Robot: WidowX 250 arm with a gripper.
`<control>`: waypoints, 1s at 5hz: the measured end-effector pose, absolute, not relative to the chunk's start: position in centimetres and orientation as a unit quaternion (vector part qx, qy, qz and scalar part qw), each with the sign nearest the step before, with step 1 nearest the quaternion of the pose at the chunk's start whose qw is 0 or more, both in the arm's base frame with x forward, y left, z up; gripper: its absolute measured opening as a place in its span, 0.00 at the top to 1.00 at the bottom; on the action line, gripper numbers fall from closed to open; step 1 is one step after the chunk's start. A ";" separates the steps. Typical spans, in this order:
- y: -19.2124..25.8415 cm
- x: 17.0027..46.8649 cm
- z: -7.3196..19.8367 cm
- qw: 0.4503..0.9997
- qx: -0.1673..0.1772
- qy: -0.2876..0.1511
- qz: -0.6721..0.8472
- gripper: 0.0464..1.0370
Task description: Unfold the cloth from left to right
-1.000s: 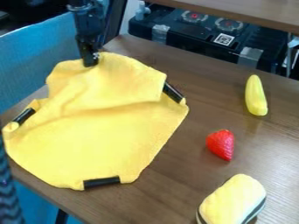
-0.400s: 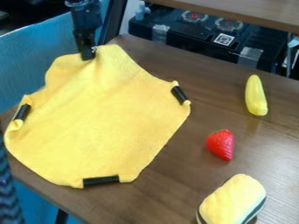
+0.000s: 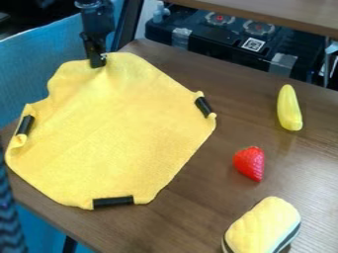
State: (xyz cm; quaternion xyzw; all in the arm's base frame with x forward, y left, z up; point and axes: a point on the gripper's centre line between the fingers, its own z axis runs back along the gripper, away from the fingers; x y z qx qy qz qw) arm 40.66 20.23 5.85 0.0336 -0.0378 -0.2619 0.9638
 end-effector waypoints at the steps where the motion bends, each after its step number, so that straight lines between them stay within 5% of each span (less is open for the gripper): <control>1: 20.3 40.6 5.5 0.963 0.051 -0.025 -0.262 0.53; 2: 19.9 40.0 4.3 0.963 0.060 -0.003 -0.263 0.21; 3: 19.9 39.4 3.5 0.966 0.066 0.007 -0.251 0.04; 4: 19.1 38.9 6.5 0.966 0.065 -0.021 -0.250 0.04; 5: 17.6 36.1 9.5 0.966 0.022 -0.036 -0.255 0.04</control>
